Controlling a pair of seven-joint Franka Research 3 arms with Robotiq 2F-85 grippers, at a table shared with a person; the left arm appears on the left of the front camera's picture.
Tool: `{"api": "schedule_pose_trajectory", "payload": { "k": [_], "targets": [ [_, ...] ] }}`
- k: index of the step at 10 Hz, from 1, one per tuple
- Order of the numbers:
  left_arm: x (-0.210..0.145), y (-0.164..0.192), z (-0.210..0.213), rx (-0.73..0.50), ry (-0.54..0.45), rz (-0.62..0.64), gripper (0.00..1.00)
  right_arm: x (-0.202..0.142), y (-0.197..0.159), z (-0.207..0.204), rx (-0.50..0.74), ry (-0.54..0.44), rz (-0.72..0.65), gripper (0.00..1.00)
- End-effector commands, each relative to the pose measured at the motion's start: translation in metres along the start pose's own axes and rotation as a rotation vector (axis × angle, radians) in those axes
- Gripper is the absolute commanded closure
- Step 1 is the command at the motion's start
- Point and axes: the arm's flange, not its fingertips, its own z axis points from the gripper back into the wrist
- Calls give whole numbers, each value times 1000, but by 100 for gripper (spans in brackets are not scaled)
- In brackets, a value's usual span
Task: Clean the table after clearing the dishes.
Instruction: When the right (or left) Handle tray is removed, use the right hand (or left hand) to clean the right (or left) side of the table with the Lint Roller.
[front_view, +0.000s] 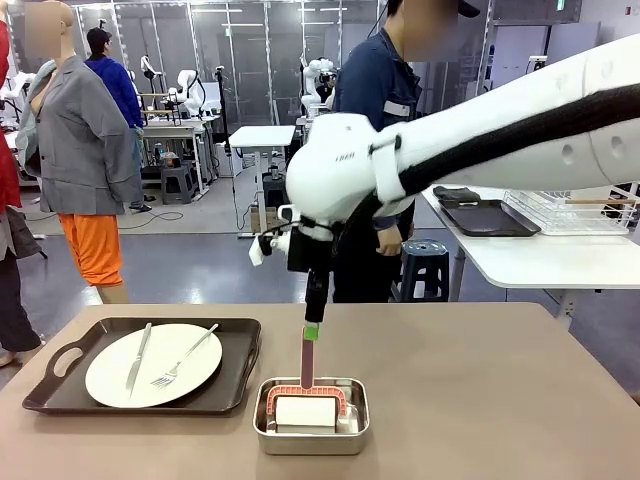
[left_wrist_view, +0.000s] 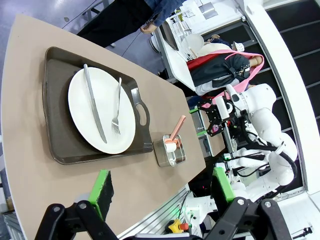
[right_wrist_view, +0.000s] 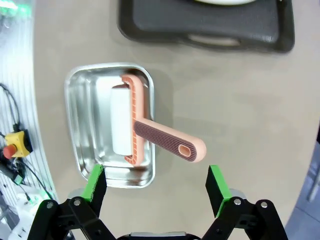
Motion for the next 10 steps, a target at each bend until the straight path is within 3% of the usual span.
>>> {"api": "schedule_pose_trajectory", "payload": {
  "k": [1, 2, 3, 4, 6, 7, 10],
  "targets": [
    [-2, -1, 3, -12, -4, -8, 0, -49, -2, 36, 187, -333, -52, 0],
    [-2, -1, 3, -12, -4, -8, 0, -82, -5, 48, 277, -521, -125, 0],
    [-2, -1, 3, -12, -4, -8, 0, -117, -6, 52, 355, -632, -219, 0],
    [-2, -1, 3, -12, -4, -8, 0, -160, -5, 51, 491, -799, -280, 0],
    [-2, -1, 3, -12, -4, -8, 0, -263, 5, 42, 628, -1063, -397, 0],
    [-2, -1, 3, -12, -4, -8, 0, -311, 13, 38, 680, -1167, -466, 0],
    [-2, -1, 3, -12, -4, -8, 0, -460, 53, 28, 659, -1283, -844, 0]
  ]
}}
